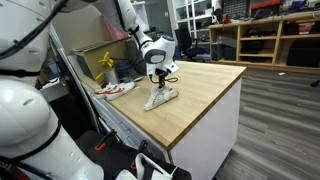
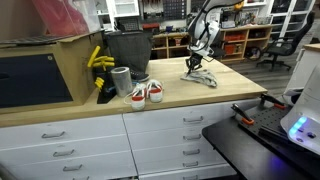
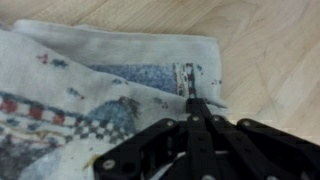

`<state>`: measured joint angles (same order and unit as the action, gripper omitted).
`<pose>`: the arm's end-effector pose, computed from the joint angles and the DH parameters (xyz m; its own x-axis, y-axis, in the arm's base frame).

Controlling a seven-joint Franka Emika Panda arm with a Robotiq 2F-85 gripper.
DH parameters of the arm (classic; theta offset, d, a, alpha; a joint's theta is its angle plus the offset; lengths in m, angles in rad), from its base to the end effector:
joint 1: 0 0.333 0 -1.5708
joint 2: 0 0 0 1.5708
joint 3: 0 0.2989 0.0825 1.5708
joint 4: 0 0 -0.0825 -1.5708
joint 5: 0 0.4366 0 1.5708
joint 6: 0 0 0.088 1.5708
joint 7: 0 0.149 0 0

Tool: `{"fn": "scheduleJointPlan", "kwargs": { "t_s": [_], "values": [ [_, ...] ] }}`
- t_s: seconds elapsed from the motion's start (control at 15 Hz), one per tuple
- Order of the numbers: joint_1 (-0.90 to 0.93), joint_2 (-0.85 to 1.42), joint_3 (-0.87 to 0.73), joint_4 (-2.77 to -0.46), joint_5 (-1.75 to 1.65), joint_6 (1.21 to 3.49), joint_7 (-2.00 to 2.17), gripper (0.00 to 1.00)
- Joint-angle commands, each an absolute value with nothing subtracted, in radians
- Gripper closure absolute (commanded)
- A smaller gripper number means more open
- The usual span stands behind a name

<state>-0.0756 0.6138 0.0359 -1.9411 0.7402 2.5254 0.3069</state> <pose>0.6368 -0.0142 0.0629 0.5788 -0.7699 -0.2688 -0.8073 -0.4942 -0.3226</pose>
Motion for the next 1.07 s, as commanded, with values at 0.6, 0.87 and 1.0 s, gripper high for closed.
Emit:
{"fn": "scheduleJointPlan", "kwargs": {
  "t_s": [0.6, 0.87, 1.0],
  "values": [
    [-0.160, 0.566, 0.052, -1.933, 0.796, 2.396, 0.204, 0.60],
    [-0.244, 0.512, 0.018, -1.932, 0.731, 2.111, 0.148, 0.29],
    [-0.255, 0.509, -0.038, -1.915, 0.693, 1.950, 0.123, 0.14]
  ]
}}
